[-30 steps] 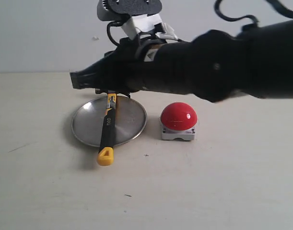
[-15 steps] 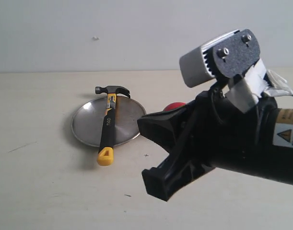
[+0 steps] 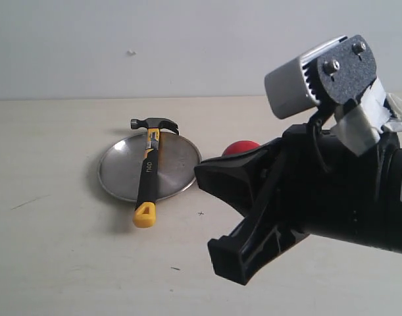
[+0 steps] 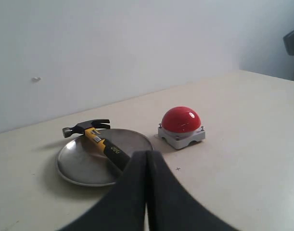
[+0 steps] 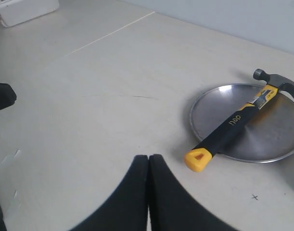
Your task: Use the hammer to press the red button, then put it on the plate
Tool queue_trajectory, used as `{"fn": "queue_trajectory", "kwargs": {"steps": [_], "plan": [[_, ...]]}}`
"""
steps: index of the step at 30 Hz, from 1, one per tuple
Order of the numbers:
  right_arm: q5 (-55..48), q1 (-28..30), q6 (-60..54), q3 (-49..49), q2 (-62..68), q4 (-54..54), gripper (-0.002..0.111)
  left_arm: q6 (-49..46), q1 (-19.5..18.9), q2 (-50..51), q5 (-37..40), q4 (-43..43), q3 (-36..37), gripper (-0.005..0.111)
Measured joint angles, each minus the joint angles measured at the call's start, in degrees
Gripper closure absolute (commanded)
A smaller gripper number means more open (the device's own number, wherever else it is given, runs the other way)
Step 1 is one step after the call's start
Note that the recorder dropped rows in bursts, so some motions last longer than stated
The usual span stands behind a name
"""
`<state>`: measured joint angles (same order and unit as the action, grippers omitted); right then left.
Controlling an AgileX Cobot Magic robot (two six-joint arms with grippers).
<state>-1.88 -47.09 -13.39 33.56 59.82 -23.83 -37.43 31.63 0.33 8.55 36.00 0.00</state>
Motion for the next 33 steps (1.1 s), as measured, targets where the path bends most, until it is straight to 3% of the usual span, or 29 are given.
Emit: {"fn": "queue_trajectory", "kwargs": {"steps": [17, 27, 33], "plan": [[-4.5, 1.6, -7.0, 0.0, -2.0, 4.1, 0.108, 0.0, 0.0, 0.0, 0.0, 0.0, 0.0, 0.107], [-4.6, 1.7, 4.5, 0.0, 1.8, 4.1, 0.108, 0.0, 0.0, 0.0, 0.2, 0.0, 0.0, 0.107], [-3.4, 11.0, 6.5, -2.3, -0.6, -2.6, 0.108, 0.0, 0.0, 0.0, 0.3, 0.0, 0.0, 0.107]]}}
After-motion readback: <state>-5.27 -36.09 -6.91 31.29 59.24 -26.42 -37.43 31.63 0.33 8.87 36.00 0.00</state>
